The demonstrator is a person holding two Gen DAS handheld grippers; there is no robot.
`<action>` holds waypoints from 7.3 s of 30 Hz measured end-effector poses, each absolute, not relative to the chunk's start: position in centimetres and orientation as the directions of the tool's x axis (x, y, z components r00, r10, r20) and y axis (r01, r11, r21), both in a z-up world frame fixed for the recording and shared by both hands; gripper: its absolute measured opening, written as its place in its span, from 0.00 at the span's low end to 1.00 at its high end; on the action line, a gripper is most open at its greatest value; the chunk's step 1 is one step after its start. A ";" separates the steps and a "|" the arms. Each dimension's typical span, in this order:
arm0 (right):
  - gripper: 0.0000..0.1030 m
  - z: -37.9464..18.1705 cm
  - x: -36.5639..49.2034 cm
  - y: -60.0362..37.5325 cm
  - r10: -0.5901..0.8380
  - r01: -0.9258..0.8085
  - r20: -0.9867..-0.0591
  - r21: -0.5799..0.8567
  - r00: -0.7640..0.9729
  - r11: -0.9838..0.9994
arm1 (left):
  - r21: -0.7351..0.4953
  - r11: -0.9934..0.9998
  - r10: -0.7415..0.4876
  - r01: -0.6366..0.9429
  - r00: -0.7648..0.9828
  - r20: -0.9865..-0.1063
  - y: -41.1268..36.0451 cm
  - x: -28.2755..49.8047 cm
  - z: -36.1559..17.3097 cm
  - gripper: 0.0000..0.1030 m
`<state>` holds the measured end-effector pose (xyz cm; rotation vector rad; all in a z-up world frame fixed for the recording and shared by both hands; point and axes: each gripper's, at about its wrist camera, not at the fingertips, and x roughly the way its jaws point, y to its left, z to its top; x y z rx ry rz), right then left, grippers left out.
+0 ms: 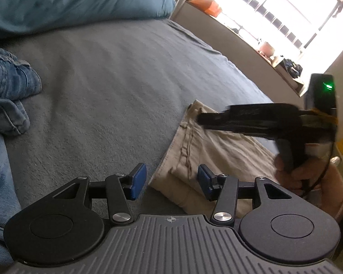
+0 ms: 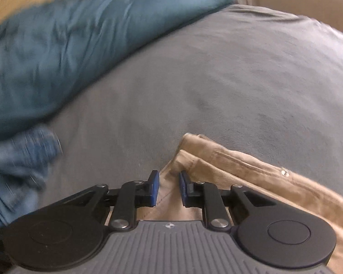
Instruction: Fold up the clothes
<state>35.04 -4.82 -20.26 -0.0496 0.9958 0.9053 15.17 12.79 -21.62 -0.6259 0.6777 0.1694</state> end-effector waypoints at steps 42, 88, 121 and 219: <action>0.04 -19.7 30.4 -41.8 0.380 -0.354 -0.860 0.257 0.340 0.899 | -0.139 0.961 0.047 -0.238 0.637 -0.770 3.7 23.4 -20.7 0.44; 0.23 -15.8 20.3 -31.8 0.485 -0.469 -0.728 0.251 0.484 0.847 | 0.006 0.999 0.034 -0.041 0.739 -0.672 -1.3 21.8 -19.7 0.49; 0.24 -15.7 19.3 -19.4 0.540 -0.681 -0.745 0.159 0.392 0.714 | -0.201 0.959 0.011 -0.201 0.732 -0.681 4.8 23.0 -21.9 0.48; 0.34 -18.4 33.8 -42.7 0.418 0.162 -0.706 0.597 0.571 0.786 | -0.037 0.999 -0.050 0.034 0.726 -0.686 -0.6 16.8 -20.3 0.52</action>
